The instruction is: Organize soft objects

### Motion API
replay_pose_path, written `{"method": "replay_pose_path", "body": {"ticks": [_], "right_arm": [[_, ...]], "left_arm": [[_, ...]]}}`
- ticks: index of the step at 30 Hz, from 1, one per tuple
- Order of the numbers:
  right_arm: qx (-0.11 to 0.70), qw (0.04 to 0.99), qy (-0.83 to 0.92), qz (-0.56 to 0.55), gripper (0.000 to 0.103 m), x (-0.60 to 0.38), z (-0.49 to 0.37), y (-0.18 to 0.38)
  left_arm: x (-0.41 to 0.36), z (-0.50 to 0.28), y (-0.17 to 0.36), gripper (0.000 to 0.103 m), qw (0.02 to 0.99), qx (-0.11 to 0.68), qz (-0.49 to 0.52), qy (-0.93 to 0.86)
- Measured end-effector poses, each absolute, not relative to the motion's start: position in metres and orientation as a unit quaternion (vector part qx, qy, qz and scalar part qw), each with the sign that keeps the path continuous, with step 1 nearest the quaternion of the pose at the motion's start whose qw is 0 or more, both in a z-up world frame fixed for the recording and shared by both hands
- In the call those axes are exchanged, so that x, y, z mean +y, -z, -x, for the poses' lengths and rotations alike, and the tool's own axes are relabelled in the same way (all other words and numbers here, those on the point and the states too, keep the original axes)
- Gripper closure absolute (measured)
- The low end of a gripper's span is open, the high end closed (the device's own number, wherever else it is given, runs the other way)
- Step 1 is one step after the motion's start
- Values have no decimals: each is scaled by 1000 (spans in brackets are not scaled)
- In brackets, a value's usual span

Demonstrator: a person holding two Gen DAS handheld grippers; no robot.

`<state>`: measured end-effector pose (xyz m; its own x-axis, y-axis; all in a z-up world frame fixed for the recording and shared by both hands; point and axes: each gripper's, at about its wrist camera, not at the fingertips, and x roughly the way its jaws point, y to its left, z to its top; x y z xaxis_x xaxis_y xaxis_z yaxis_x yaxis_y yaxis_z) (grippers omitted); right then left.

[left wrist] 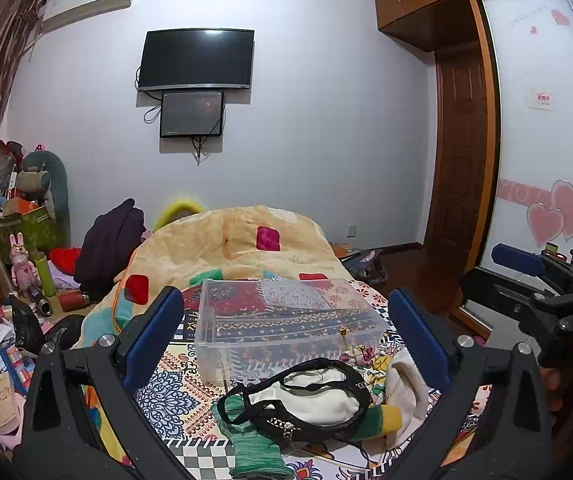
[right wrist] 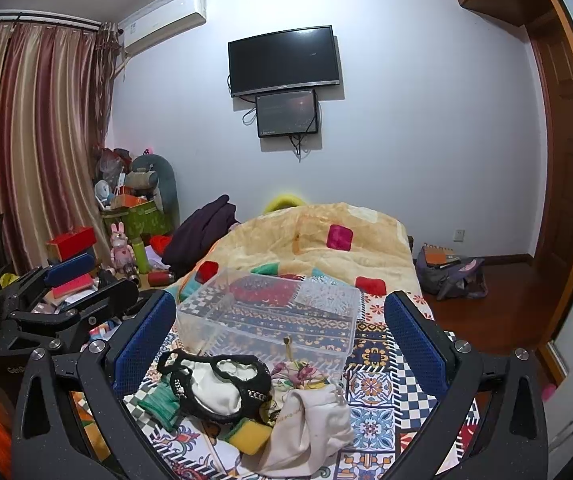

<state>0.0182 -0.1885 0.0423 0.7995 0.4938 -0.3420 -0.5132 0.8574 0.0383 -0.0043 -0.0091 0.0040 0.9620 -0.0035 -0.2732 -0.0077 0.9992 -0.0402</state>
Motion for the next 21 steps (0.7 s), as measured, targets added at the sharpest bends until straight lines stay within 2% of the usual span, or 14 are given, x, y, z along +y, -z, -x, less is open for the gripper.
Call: {"method": "replay_pose_path", "body": {"ticks": [21], "right_arm": [[167,949,-267,26,0,-187,-15,-43]], "left_arm": [[-11,6,-2,0,991,134,18,-1]]}}
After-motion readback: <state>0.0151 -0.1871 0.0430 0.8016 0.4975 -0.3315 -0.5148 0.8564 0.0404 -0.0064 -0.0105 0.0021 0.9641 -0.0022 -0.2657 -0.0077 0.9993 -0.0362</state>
